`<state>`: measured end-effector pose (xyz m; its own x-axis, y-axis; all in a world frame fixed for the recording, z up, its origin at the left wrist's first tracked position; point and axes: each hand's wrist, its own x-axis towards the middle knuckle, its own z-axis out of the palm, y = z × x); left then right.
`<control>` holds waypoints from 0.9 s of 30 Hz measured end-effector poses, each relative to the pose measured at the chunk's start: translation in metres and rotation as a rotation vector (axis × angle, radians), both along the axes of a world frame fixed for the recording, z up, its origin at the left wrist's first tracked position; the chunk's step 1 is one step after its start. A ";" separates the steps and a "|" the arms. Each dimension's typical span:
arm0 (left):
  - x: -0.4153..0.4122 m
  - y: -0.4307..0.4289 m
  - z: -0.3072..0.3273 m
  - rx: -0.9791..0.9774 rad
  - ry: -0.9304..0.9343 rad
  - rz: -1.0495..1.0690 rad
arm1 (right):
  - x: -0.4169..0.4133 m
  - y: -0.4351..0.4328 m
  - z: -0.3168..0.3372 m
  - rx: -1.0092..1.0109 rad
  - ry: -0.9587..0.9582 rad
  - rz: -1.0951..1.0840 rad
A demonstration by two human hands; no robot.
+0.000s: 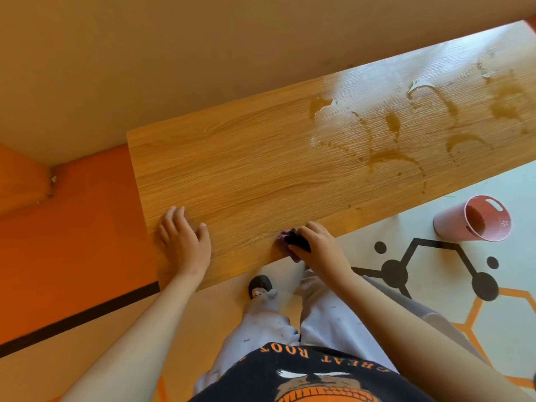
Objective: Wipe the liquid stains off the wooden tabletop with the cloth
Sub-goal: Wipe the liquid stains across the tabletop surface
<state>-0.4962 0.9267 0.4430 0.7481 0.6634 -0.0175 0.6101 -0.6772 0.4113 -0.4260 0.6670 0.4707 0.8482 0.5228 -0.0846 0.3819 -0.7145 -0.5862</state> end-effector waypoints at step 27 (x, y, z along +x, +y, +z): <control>0.109 -0.178 -0.007 0.041 -0.010 -0.188 | 0.151 -0.126 0.005 -0.057 0.021 0.640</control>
